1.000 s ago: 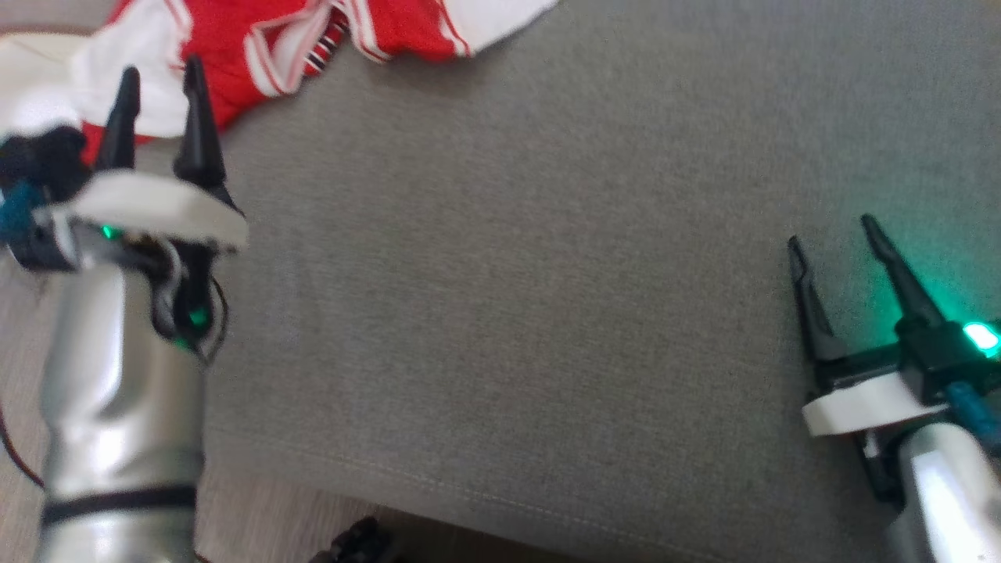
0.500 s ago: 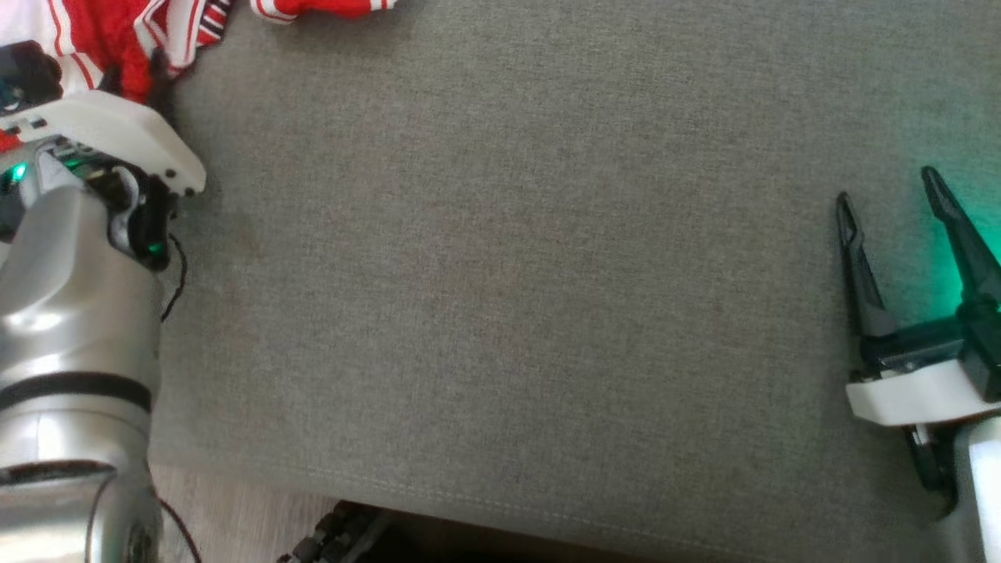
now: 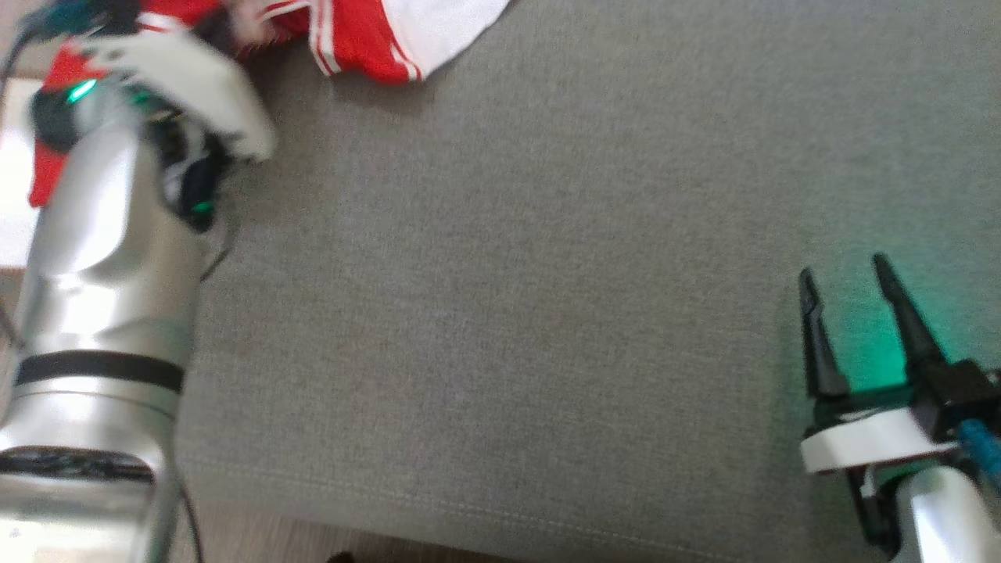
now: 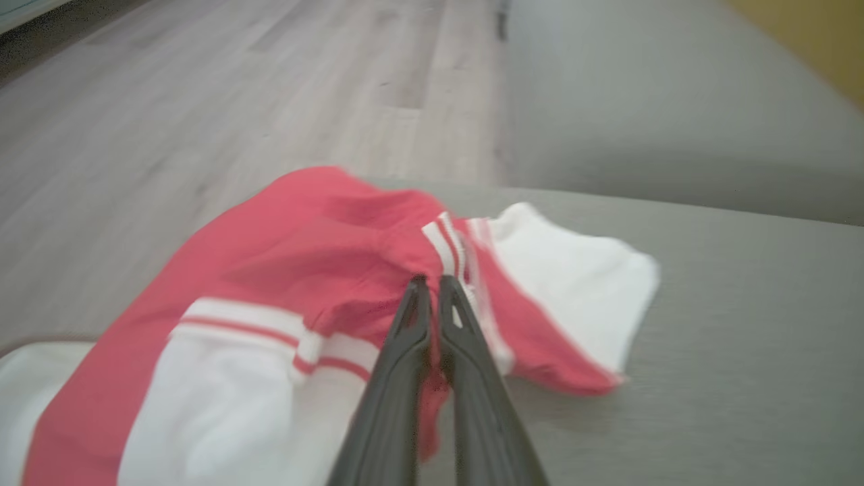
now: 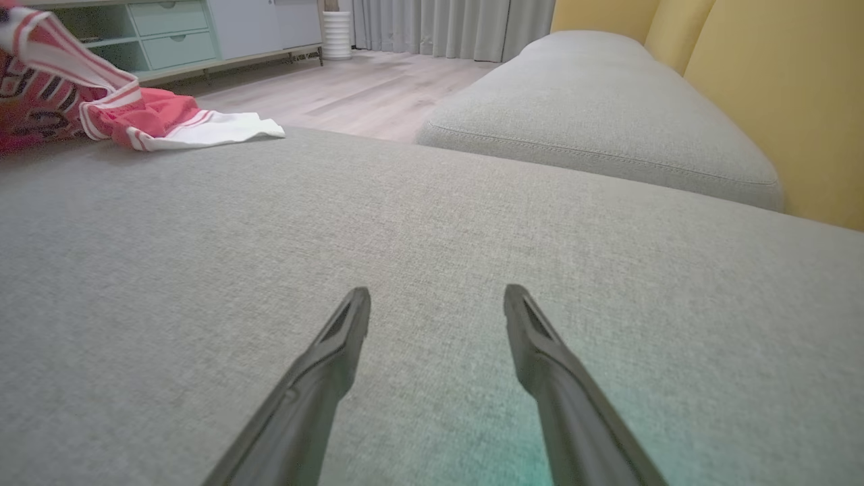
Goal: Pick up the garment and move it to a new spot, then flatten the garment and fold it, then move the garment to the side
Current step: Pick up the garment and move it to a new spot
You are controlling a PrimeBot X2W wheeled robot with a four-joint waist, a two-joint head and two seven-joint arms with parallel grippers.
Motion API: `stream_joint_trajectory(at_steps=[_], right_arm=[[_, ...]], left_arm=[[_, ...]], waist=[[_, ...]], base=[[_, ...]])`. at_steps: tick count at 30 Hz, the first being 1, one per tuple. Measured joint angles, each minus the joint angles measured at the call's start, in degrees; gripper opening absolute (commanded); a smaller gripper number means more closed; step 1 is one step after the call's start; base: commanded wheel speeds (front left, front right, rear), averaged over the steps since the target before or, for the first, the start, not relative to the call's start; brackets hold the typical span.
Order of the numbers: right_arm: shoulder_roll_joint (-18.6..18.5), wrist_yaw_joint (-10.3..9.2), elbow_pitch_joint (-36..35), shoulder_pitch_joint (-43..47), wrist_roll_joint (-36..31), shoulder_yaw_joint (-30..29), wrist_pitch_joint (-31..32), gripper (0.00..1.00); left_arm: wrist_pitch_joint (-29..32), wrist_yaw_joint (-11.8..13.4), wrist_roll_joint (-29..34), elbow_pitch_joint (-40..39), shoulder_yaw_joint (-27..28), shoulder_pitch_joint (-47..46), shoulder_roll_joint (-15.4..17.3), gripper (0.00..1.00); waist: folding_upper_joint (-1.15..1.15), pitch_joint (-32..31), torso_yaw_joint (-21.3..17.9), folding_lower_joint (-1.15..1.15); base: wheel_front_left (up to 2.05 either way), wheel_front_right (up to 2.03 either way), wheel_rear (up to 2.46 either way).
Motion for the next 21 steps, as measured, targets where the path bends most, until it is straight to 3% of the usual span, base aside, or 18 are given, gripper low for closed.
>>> stream_joint_trajectory(at_steps=[5,11,15,21], right_arm=[[2.2,0.00,4.2,1.0,0.5,0.1,-1.6,1.00],[3.4,0.00,7.1,0.9,1.9,1.4,-2.5,1.00],[3.8,0.00,8.1,-0.9,3.3,1.9,-2.6,1.00],[3.8,0.00,7.9,-1.5,7.0,3.1,-2.7,1.00]], left_arm=[[11.0,0.0,-9.9,-22.7,-10.3,5.2,0.7,0.00],[22.7,0.5,-15.9,-45.1,-13.7,15.2,3.7,0.00],[27.8,2.2,-17.6,-55.7,-16.9,17.6,3.0,0.00],[33.4,3.6,-21.0,-64.5,-21.0,20.0,0.6,0.00]], waist=[[0.00,-4.9,-0.5,0.00],[0.00,-8.2,-4.6,0.00],[0.00,-9.0,-9.0,0.00],[0.00,-9.5,-16.1,0.00]], base=[[0.00,0.00,0.00],[0.00,0.00,0.00],[0.00,0.00,0.00],[0.00,0.00,0.00]])
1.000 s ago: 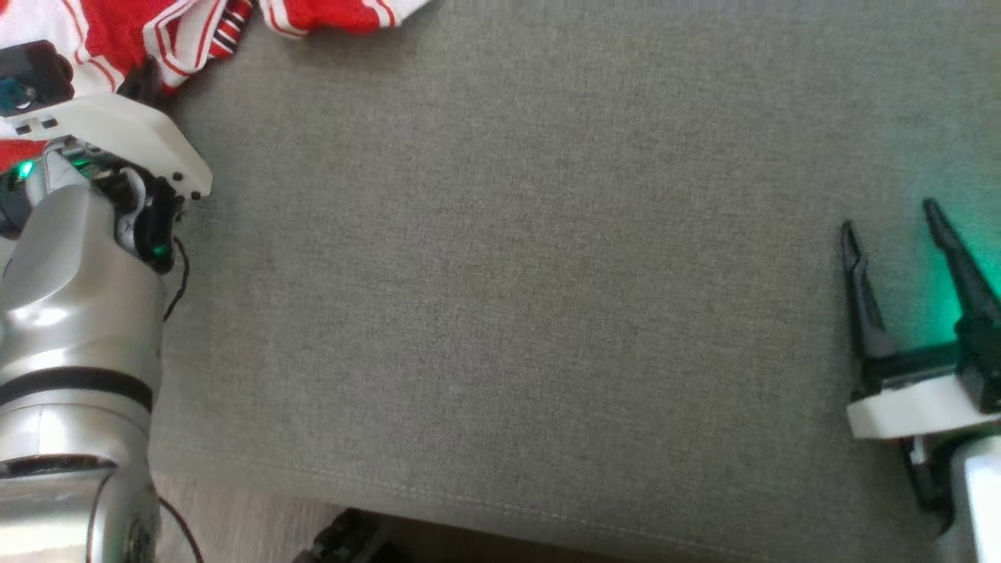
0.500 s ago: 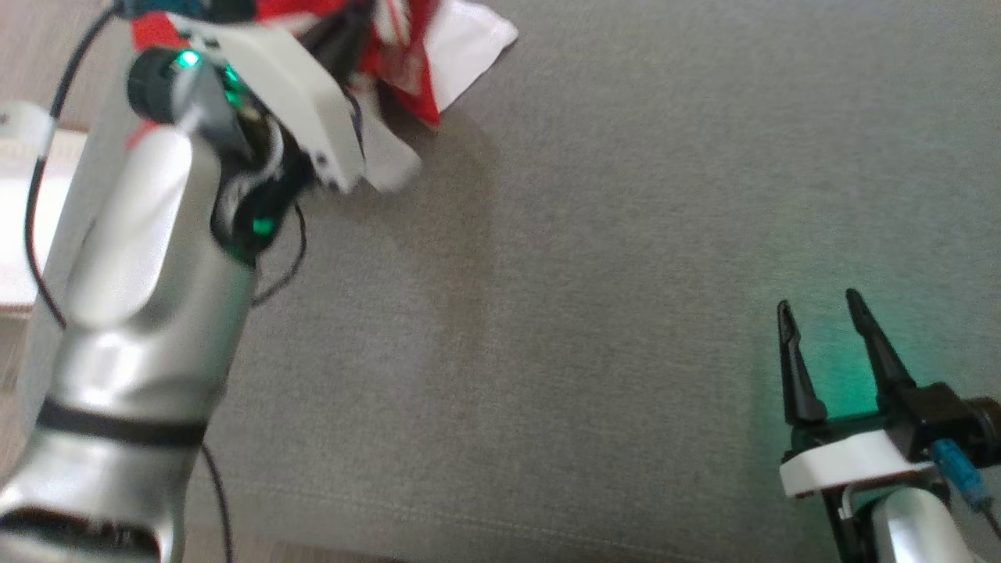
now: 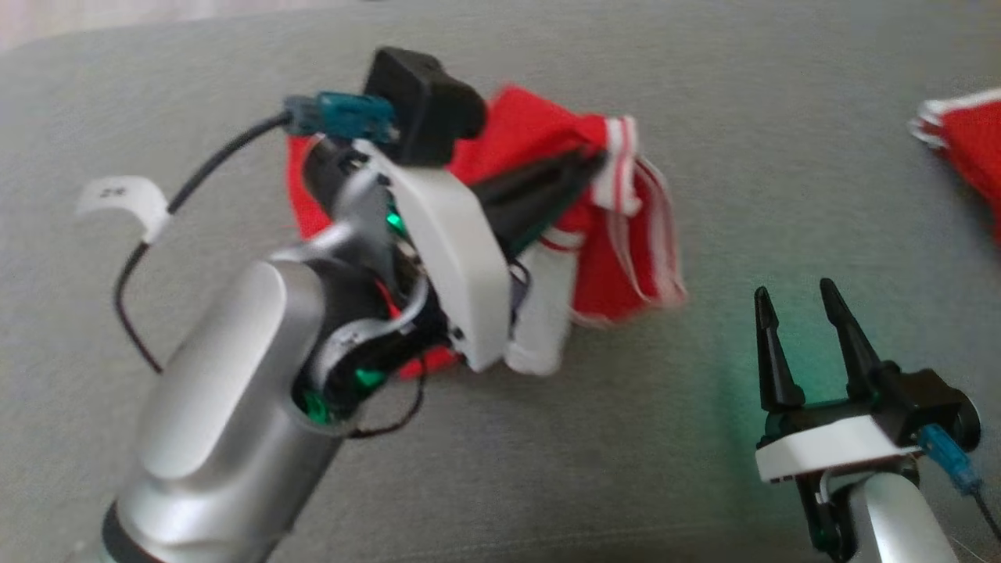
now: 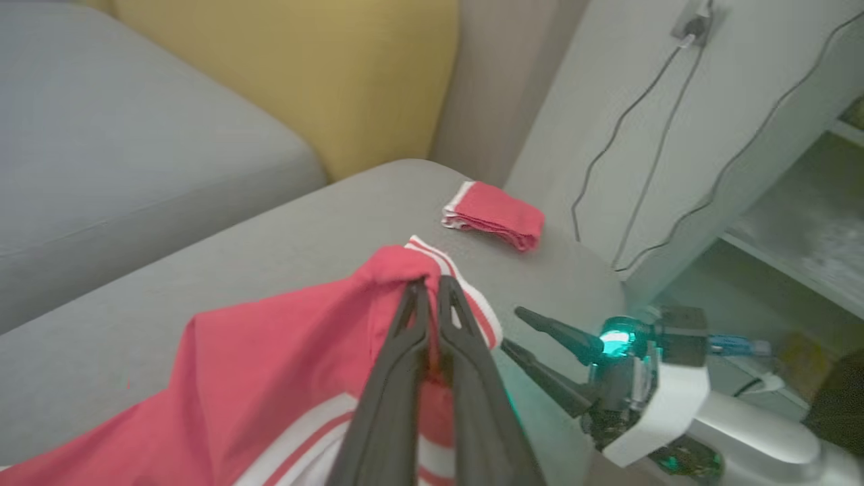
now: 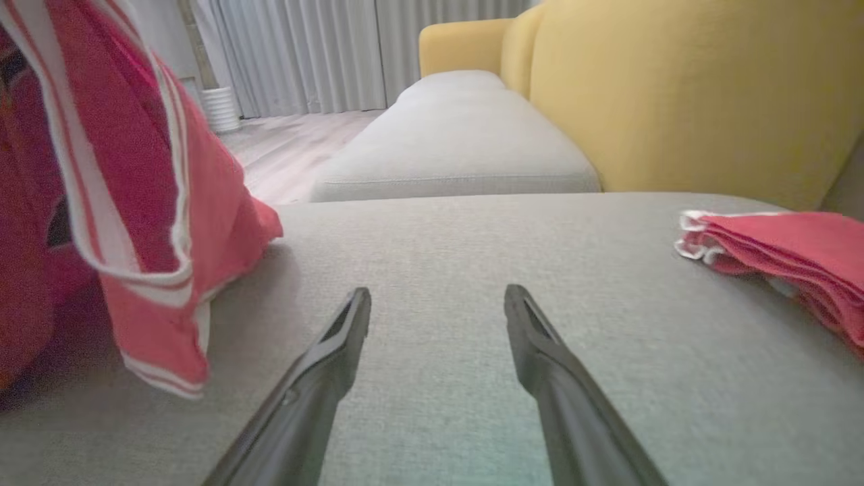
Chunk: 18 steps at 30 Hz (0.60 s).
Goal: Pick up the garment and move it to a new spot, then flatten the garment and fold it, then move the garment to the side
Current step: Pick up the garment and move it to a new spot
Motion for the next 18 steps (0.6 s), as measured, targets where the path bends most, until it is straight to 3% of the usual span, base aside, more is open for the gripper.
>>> stream_joint_trajectory(at_steps=[9,18], right_arm=[[0.0,0.00,0.0,0.7,2.4,0.2,0.0,1.00],[0.0,0.00,0.0,1.1,2.4,0.2,0.0,1.00]], left_arm=[[1.7,1.6,-1.7,-3.9,-0.9,-1.6,-2.9,0.00],[1.7,2.8,-1.7,-9.3,3.0,-6.6,-2.8,0.00]], waist=[[0.00,-0.8,-8.2,0.00],[0.00,-2.6,-9.1,0.00]], base=[[0.00,0.00,0.00],[0.00,0.00,0.00]])
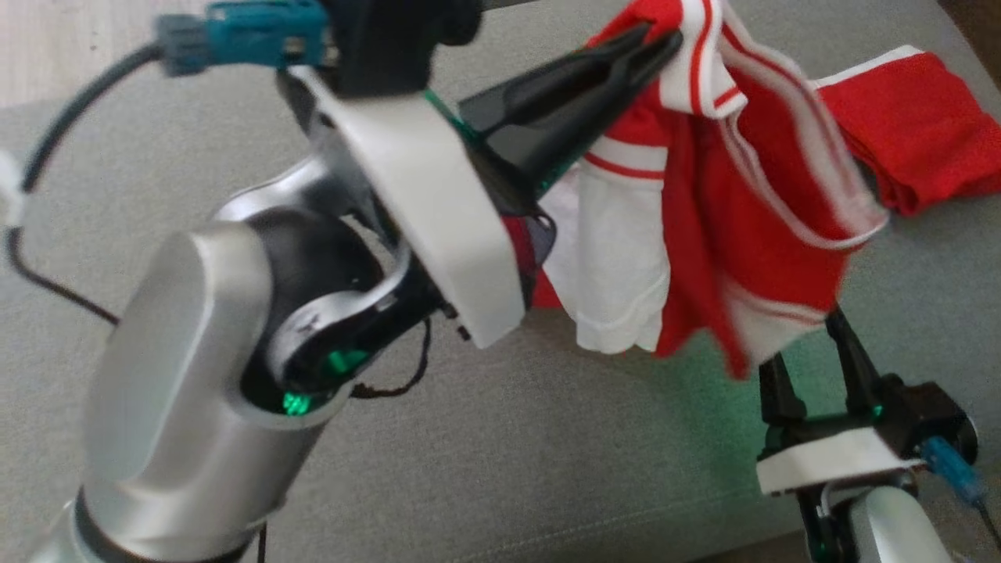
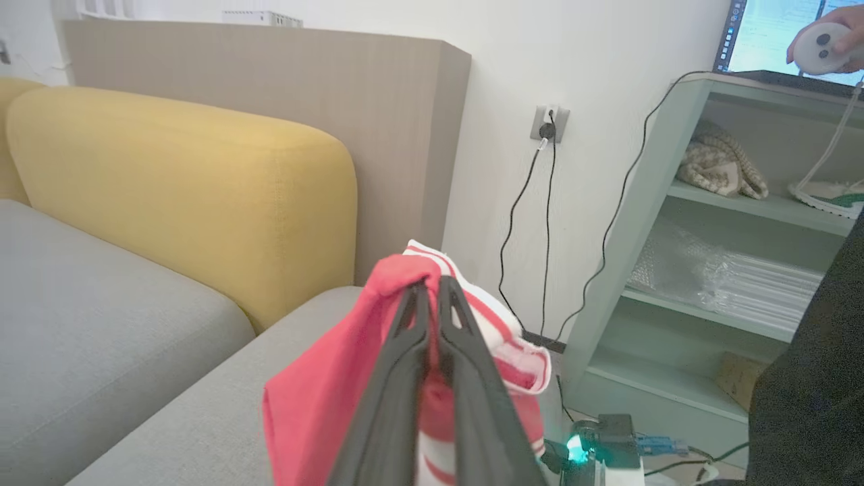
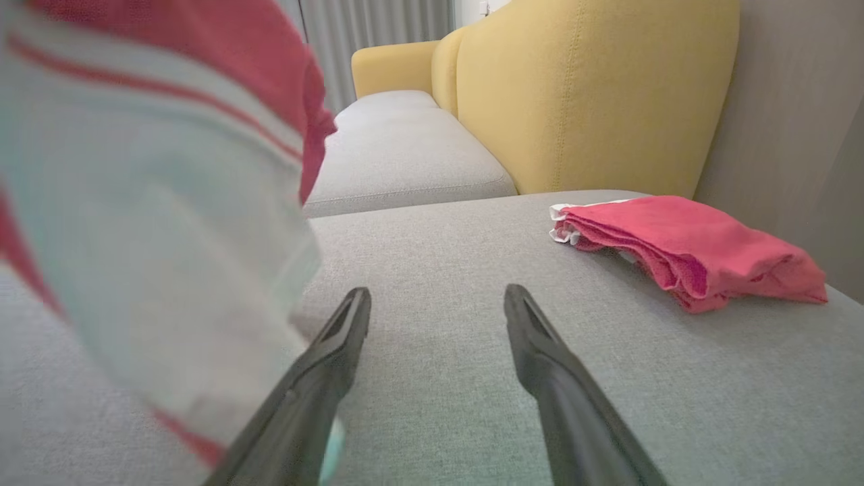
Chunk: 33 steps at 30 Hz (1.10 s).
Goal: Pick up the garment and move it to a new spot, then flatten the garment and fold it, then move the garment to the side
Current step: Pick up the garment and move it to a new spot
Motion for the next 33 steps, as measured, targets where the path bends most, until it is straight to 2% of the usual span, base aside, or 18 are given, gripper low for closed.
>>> stream_joint_trajectory(at_steps=[11,25,29,33], right_arm=[[0.0,0.00,0.1,2.2,-1.4,-0.6,0.0,1.00],[0.0,0.00,0.7,3.7,-3.1,-0.3,0.0,1.00],[0.0,0.00,0.7,3.7,-3.1,-0.1,0.0,1.00],[0.0,0.00,0.8,3.4,-3.1,0.6,0.0,1.00]], left_arm=[[0.6,1.6,-3.8,-9.6,4.6,2.0,2.1,0.00],[1.7,1.5,-8.8,-17.3,7.6,6.4,5.2,0.00],[2.7,1.5,-11.1,-17.5,8.9,6.4,5.7,0.00],[3.6,1.2,-13.2,-14.6,8.9,6.4,5.7,0.00]], waist=[[0.00,-2.0,4.3,0.00],[0.00,-3.0,7.9,0.00],[0.00,-2.2,7.8,0.00],[0.00,-1.3,7.0,0.00]], base=[[0.00,0.00,0.00],[0.00,0.00,0.00],[0.00,0.00,0.00],[0.00,0.00,0.00]])
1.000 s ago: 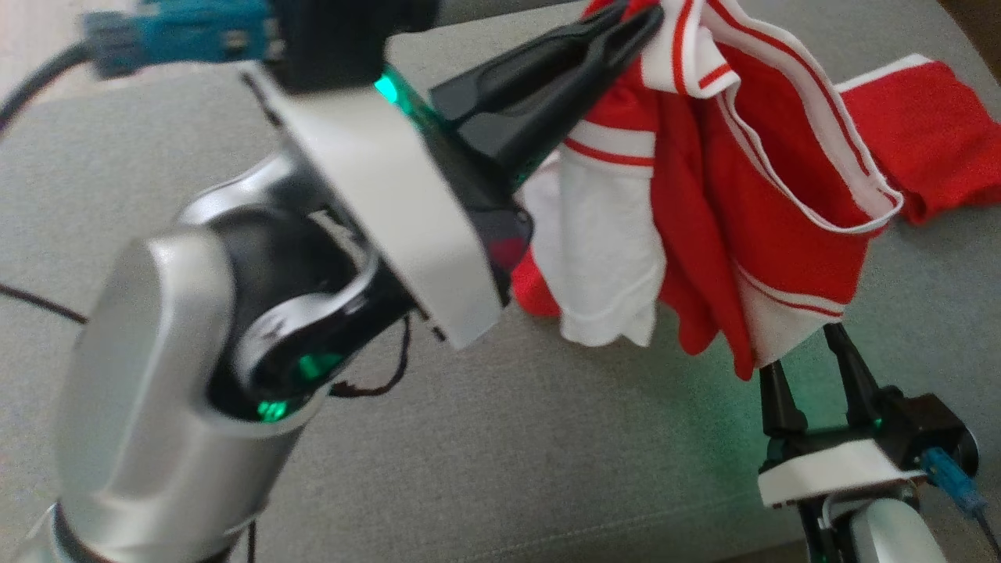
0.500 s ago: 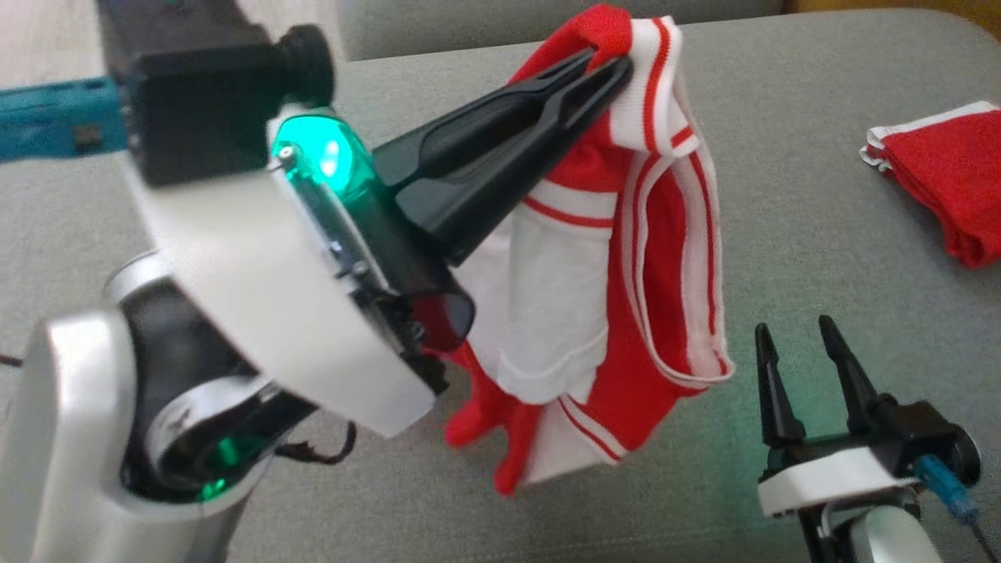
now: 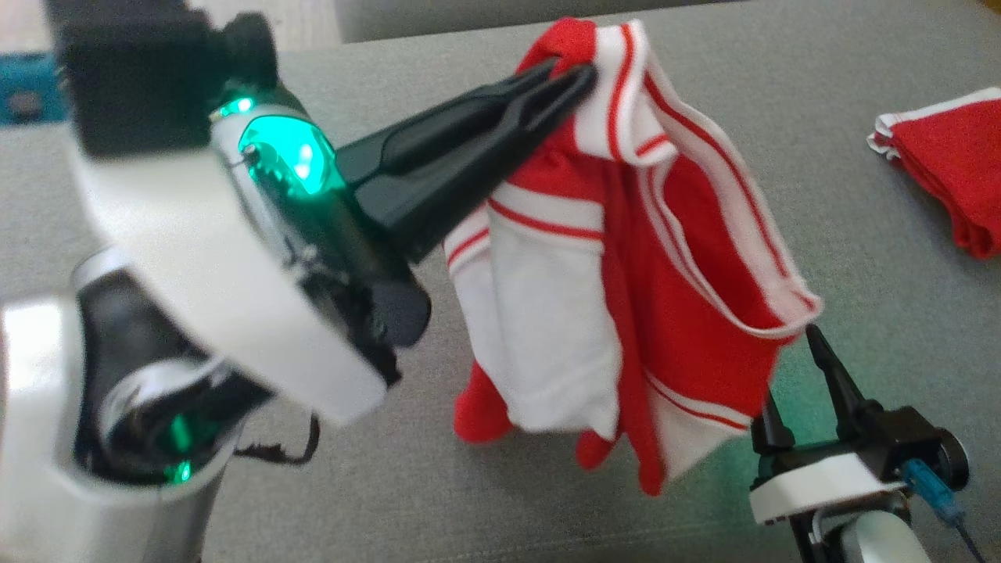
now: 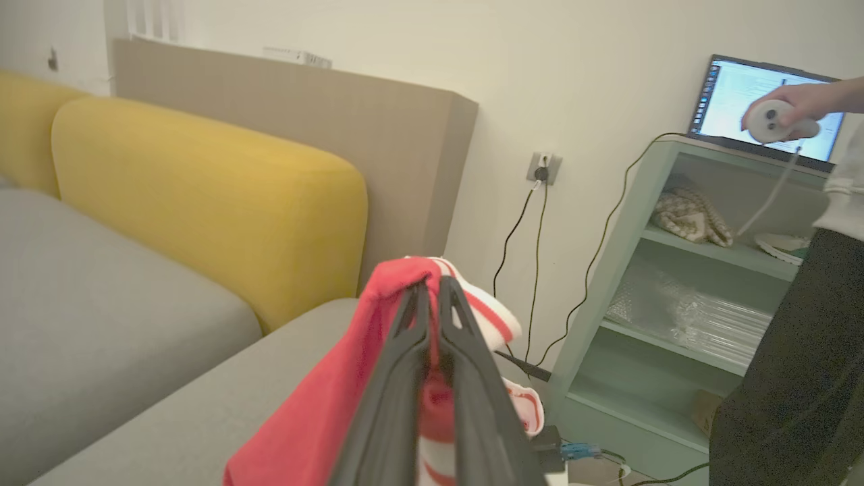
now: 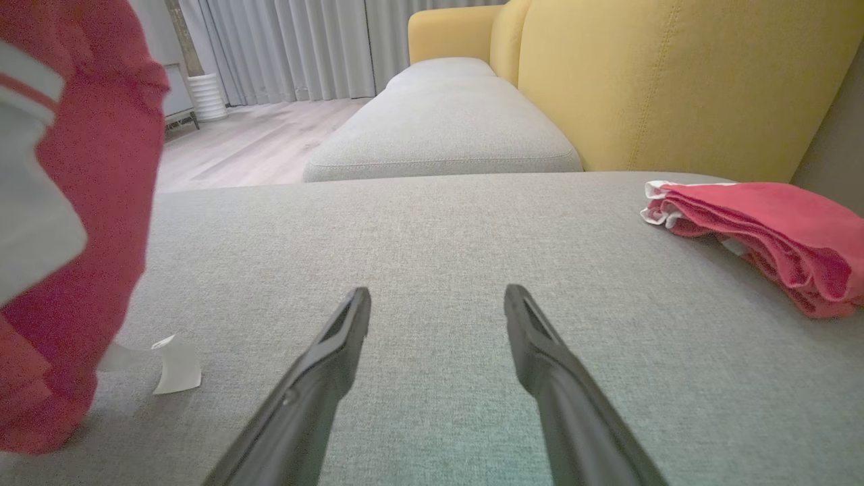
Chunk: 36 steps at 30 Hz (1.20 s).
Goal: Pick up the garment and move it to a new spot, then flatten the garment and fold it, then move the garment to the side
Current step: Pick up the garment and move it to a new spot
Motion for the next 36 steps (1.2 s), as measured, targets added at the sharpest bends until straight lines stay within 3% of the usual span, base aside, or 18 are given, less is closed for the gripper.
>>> stream_joint_trajectory(at_steps=[5,11,17,21,22,23,24,25,29,36], right_arm=[[0.0,0.00,0.1,-0.9,0.1,0.8,0.0,1.00],[0.0,0.00,0.5,-3.9,1.3,1.7,0.0,1.00],[0.0,0.00,1.4,-6.0,2.8,3.6,0.0,1.00],[0.0,-0.01,2.3,-6.5,4.0,4.2,0.0,1.00],[0.0,0.00,2.5,-6.5,4.2,4.4,0.0,1.00],[0.0,-0.01,2.7,-6.5,4.3,4.5,0.0,1.00],[0.0,0.00,2.9,-6.5,4.5,4.6,0.0,1.00],[0.0,0.00,3.0,-6.5,4.7,4.6,0.0,1.00],[0.0,0.00,3.3,-6.5,4.7,4.0,0.0,1.00],[0.0,0.00,3.5,-6.2,4.5,2.3,0.0,1.00]], left_arm=[[0.1,-0.6,0.1,9.2,-0.1,-0.2,0.0,0.00],[-5.0,-3.7,7.5,25.9,-1.5,-5.1,0.0,0.00],[-16.2,-6.2,14.5,44.5,-2.1,-11.7,-0.6,0.00],[-26.8,-7.1,20.1,58.3,-3.6,-16.1,-0.6,0.00],[-28.9,-7.1,21.1,61.3,-3.8,-16.9,-0.6,0.16],[-30.8,-7.1,22.4,63.8,-4.1,-17.5,-0.5,0.40],[-32.3,-7.1,23.7,66.1,-4.4,-18.0,-0.3,0.95],[-34.0,-7.2,24.8,68.3,-4.6,-18.3,-0.2,1.00],[-39.3,-6.9,27.2,74.5,-5.8,-18.8,-0.2,1.00],[-47.2,-4.4,27.3,76.0,-4.6,-17.7,-1.1,1.00]], waist=[[0.00,2.0,-1.5,0.00],[0.00,5.1,-4.4,0.01],[0.00,8.0,-8.5,0.01],[0.00,9.9,-11.8,0.01],[0.00,10.2,-12.5,0.02],[0.00,10.4,-13.0,0.01],[0.00,10.5,-13.5,0.01],[0.00,10.6,-14.0,0.01],[0.00,9.8,-14.6,0.01],[0.00,6.9,-13.4,0.00]], base=[[0.00,0.00,0.00],[0.00,0.00,0.00],[0.00,0.00,0.00],[0.00,0.00,0.00],[0.00,0.00,0.00],[0.00,0.00,0.00],[0.00,0.00,0.00],[0.00,0.00,0.00],[0.00,0.00,0.00],[0.00,0.00,0.00]])
